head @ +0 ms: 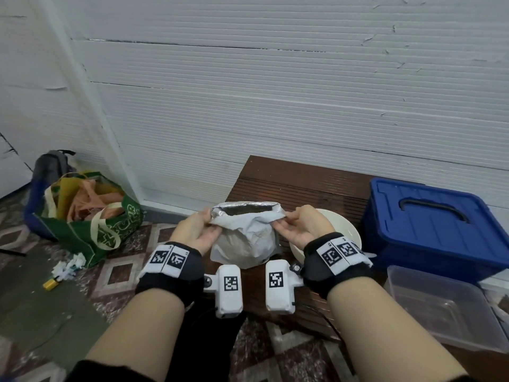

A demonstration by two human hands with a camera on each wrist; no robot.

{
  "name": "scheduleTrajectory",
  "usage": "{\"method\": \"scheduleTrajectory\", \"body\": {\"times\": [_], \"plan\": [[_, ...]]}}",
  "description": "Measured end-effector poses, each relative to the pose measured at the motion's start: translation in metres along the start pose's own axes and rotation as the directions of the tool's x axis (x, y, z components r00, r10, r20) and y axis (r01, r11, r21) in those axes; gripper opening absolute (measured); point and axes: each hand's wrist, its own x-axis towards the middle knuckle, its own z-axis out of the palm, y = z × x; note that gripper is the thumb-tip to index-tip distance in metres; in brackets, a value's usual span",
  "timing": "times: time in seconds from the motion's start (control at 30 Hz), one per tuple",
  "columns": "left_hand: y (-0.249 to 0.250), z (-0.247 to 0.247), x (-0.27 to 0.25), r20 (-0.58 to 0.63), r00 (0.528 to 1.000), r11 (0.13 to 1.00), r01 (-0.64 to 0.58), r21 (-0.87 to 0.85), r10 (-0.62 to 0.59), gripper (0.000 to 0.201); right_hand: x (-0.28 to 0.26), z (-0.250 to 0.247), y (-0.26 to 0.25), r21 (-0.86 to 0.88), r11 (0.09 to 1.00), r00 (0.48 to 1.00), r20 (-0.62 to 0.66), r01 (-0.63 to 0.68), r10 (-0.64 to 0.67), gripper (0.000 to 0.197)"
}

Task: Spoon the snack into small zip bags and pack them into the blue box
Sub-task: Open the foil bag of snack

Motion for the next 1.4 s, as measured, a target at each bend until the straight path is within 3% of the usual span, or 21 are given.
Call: {"method": "scheduleTrajectory", "body": {"times": [0.1,0.17,0.2,0.27,0.3,0.4,0.47,0.63,0.73,0.83,0.9,0.97,1.07,1.2,1.4], "plan": [[-0.001,0.002,0.002,0.013,1.0,1.0,0.004,-0.028,-0.004,0.025,-0.001,-0.002,0.008,0.136,0.99,0.999,0.037,-0.022,0.017,0.029],[0.0,0.002,0.003,0.05,0.999,1.0,0.001,0.014,-0.002,0.025,0.003,-0.004,0.01,0.125,0.992,0.999,0.047,0.019,-0.025,0.045],[0.002,0.002,0.002,0.048,0.999,0.999,-0.008,0.051,0.005,0.023,0.006,-0.004,0.011,0.066,0.997,0.998,0.046,0.044,-0.047,0.048],[0.003,0.001,-0.002,0.053,0.999,0.995,-0.013,0.1,0.007,0.02,0.007,0.0,0.011,-0.13,0.989,0.997,0.024,0.076,-0.074,0.027],[0.003,0.0,-0.005,0.063,0.998,0.987,-0.021,0.162,0.01,0.021,0.009,0.002,0.011,-0.21,0.974,0.996,0.004,0.087,-0.088,0.026],[0.006,-0.002,-0.013,0.057,0.998,0.951,-0.008,0.308,-0.01,0.022,0.012,0.008,0.01,-0.21,0.971,0.993,-0.013,0.11,-0.116,0.039],[0.008,-0.002,-0.013,0.069,0.997,0.965,0.013,0.263,-0.033,0.016,0.01,0.009,0.007,-0.118,0.989,0.996,0.001,0.09,-0.091,0.041],[0.0,-0.004,-0.012,0.108,0.994,0.995,-0.001,0.104,-0.01,0.011,0.001,0.006,0.0,0.016,1.0,0.999,0.045,0.012,-0.012,0.021],[-0.006,-0.004,-0.013,0.114,0.992,0.994,-0.064,0.09,0.053,0.015,0.005,0.005,0.003,-0.064,0.998,0.999,0.041,0.003,0.0,0.004],[-0.005,-0.004,-0.014,0.109,0.984,0.976,-0.154,0.151,0.139,0.022,0.009,0.009,0.006,-0.197,0.979,0.998,0.022,0.058,-0.055,0.022],[-0.004,-0.003,-0.013,0.091,0.978,0.96,-0.204,0.193,0.189,0.035,0.012,0.011,0.005,-0.149,0.986,0.997,0.029,0.074,-0.07,0.036],[-0.003,-0.003,-0.013,0.088,0.975,0.96,-0.219,0.174,0.206,0.04,0.012,0.012,0.002,-0.061,0.997,0.998,0.02,0.057,-0.055,0.034],[-0.005,-0.003,-0.014,0.102,0.981,0.985,-0.169,0.033,0.165,0.038,0.01,0.008,0.001,0.138,0.99,0.999,0.026,-0.025,0.022,0.028],[-0.015,-0.008,-0.01,0.119,0.989,0.974,-0.06,-0.219,0.088,0.043,0.008,0.003,0.003,0.394,0.91,0.99,0.099,-0.129,0.098,0.021],[-0.02,-0.001,-0.002,0.082,0.996,0.915,0.005,-0.403,0.03,0.061,0.007,0.004,0.003,0.525,0.836,0.987,0.09,-0.163,0.137,0.029]]}}
